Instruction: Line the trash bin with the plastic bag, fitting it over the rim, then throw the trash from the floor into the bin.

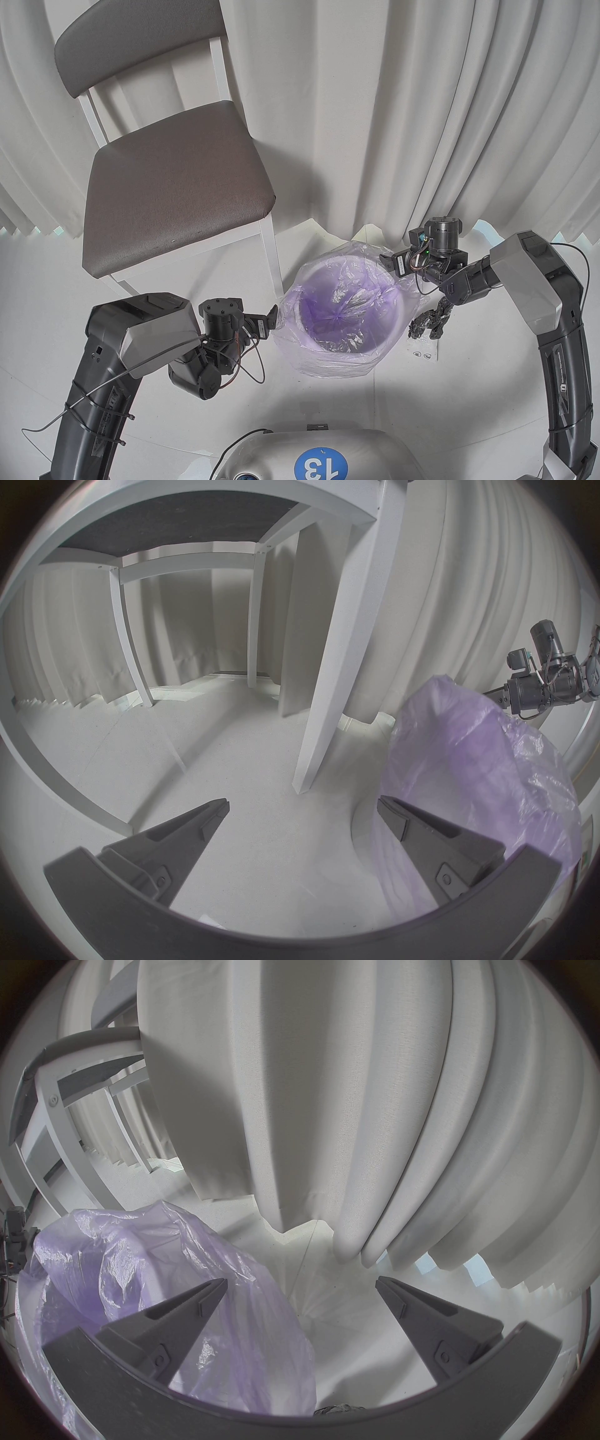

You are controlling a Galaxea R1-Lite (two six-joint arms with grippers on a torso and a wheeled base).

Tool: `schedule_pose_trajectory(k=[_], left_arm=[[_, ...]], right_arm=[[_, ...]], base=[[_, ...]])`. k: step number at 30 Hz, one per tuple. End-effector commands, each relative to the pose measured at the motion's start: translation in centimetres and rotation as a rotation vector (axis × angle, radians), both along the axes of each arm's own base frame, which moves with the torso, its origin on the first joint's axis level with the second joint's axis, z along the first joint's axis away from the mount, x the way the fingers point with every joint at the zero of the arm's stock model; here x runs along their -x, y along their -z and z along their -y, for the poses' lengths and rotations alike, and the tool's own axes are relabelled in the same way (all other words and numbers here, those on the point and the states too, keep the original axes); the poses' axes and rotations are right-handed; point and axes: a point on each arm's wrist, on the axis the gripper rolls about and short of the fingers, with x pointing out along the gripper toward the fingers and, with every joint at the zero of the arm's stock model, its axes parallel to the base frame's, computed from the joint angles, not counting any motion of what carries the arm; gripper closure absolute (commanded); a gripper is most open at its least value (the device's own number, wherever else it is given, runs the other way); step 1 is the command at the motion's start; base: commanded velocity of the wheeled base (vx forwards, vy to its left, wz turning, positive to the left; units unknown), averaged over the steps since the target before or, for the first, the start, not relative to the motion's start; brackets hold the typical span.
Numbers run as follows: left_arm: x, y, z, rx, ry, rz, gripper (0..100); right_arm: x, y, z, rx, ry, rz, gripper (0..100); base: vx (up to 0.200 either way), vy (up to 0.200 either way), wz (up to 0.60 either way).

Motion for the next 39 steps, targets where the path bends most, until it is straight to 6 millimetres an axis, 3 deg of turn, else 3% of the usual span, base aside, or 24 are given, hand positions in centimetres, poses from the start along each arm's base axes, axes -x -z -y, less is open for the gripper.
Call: schedule_pose_trajectory(k=[1, 5, 13, 18, 23, 31, 39], left_arm=[[0.1, 0.8, 0.1, -0.008, 0.003, -0.015, 0], [0.0, 0.5, -0.2, -0.009, -0.004, -0.009, 0], [0.3, -5.8, -2.2, 0.029, -0.031, 0.074, 0], [2.5, -8.2, -0.7, 0.049, 0.024, 0.092, 0], [4.1, -7.8, 0.9, 0.041, 0.075, 0.071, 0], [4.7, -6.3, 0.9, 0.028, 0.118, 0.016, 0], [5.7, -4.2, 0.9, 0.006, 0.178, -0.054, 0]], right_arm=[[-0.2, 0.9, 0.1, 0.000, 0.004, -0.013, 0], [-0.4, 0.2, 0.1, -0.028, 0.015, 0.002, 0], [1.3, -2.9, 0.5, -0.019, 0.017, 0.002, 0], [3.8, -4.1, 0.9, 0.035, 0.001, -0.068, 0], [4.5, -4.2, 1.1, 0.053, 0.001, -0.081, 0], [7.1, -4.4, 1.7, 0.110, -0.017, -0.126, 0], [8.9, -2.8, 2.4, 0.151, -0.023, -0.201, 0]], base=[[0.000, 0.000, 0.00], [0.000, 0.000, 0.00], [0.000, 0.000, 0.00], [0.000, 0.000, 0.00], [0.000, 0.000, 0.00], [0.000, 0.000, 0.00], [0.000, 0.000, 0.00]])
